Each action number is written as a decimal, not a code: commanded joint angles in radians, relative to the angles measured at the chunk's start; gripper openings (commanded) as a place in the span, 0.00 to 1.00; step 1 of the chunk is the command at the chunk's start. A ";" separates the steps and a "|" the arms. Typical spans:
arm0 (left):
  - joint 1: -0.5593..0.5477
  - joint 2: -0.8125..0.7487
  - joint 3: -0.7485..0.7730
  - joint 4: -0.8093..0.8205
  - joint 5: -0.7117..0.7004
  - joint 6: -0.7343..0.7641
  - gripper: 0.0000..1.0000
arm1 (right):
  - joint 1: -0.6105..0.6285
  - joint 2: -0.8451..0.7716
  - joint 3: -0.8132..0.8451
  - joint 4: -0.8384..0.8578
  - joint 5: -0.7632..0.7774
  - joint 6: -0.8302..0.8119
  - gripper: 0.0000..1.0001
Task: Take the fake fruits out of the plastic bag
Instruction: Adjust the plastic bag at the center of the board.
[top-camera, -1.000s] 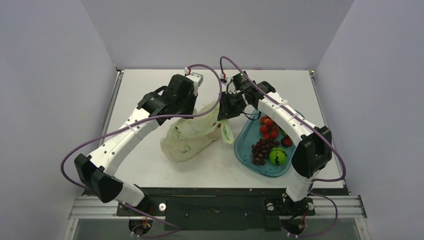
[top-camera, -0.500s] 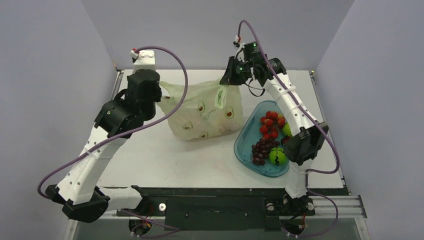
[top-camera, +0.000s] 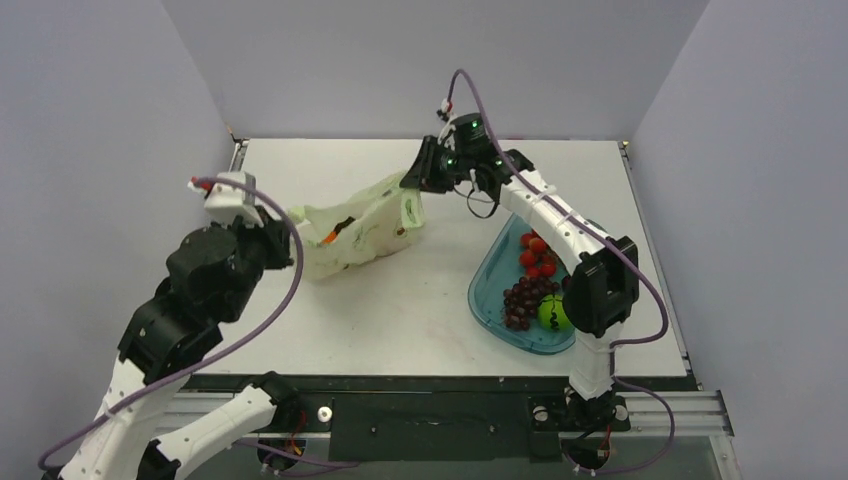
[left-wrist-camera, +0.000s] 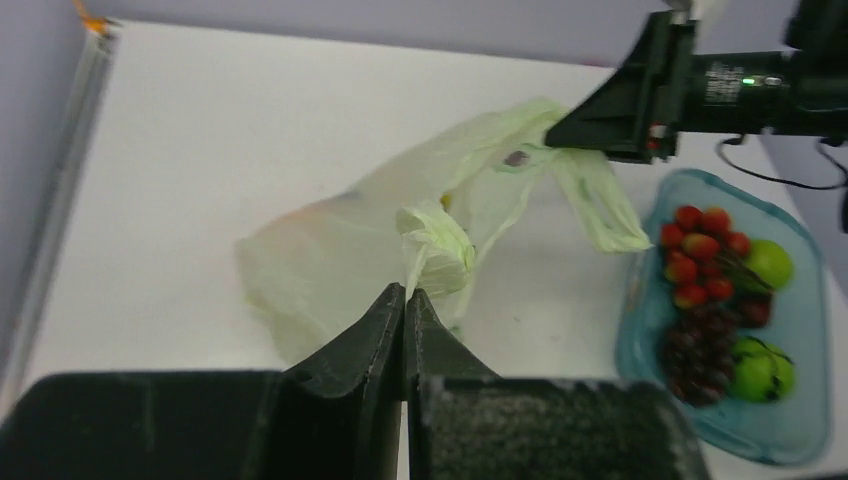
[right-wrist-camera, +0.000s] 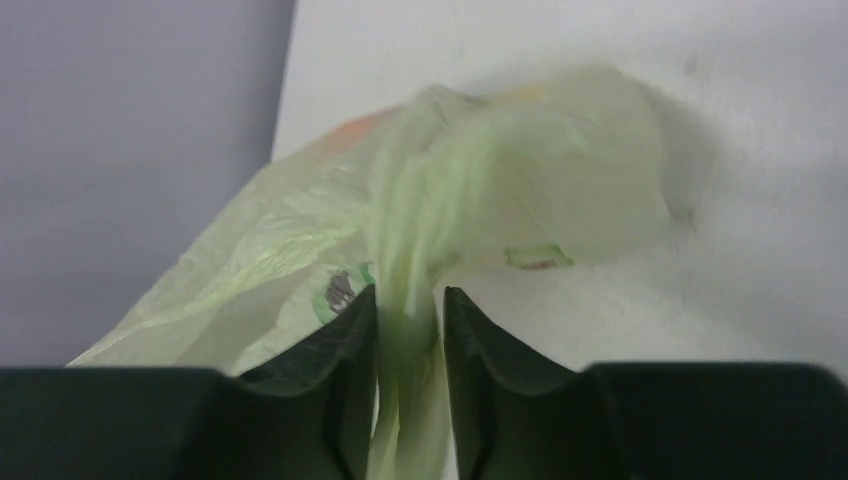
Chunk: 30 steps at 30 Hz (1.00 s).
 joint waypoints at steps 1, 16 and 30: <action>0.004 -0.174 -0.205 0.009 0.407 -0.239 0.00 | 0.070 -0.199 -0.225 -0.088 0.206 -0.160 0.34; 0.005 -0.488 -0.556 -0.010 0.646 -0.540 0.00 | 0.289 -0.541 -0.575 -0.219 0.760 -0.225 0.63; 0.005 -0.534 -0.598 -0.007 0.714 -0.582 0.00 | 0.495 -0.771 -1.036 0.604 0.588 0.279 0.67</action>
